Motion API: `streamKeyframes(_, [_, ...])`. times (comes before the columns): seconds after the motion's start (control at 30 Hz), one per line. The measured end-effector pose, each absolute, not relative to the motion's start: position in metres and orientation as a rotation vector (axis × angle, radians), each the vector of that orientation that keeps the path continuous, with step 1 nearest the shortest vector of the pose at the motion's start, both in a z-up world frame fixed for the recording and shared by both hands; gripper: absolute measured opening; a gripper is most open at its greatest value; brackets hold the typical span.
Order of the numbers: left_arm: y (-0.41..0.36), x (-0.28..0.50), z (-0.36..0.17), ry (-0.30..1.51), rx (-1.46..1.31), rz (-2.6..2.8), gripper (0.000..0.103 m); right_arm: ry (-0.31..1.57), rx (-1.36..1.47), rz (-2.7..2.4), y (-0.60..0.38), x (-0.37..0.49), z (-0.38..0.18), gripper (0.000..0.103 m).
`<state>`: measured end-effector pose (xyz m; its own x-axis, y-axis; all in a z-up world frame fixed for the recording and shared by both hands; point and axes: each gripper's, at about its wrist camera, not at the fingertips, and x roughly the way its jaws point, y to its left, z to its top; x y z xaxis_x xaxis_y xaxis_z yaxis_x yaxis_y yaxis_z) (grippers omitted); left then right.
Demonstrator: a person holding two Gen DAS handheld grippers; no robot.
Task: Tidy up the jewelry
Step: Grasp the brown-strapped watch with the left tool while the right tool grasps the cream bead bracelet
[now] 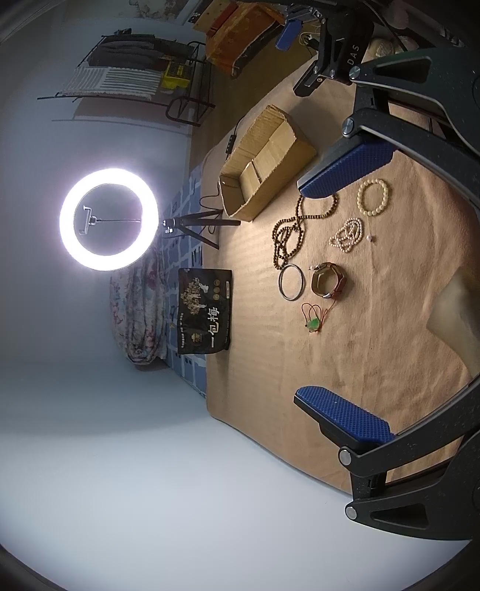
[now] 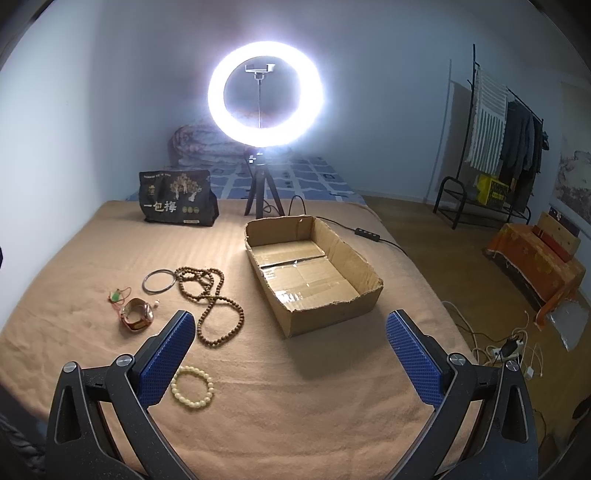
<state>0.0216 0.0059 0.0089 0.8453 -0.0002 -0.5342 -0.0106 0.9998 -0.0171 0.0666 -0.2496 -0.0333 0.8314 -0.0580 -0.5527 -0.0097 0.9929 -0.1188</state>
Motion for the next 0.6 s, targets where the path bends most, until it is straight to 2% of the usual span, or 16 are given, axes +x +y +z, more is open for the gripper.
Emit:
streamKeyframes(0.3, [0.039, 0.063, 0.006, 0.617, 0.005, 0.056, 0.103, 0.581, -0.207, 0.003, -0.242, 0.079, -0.04, 0.103])
streamKeyframes(0.6, [0.055, 0.113, -0.023, 0.747, -0.025, 0.003, 0.103, 0.725, -0.236, 0.17, -0.231, 0.11, -0.068, 0.103])
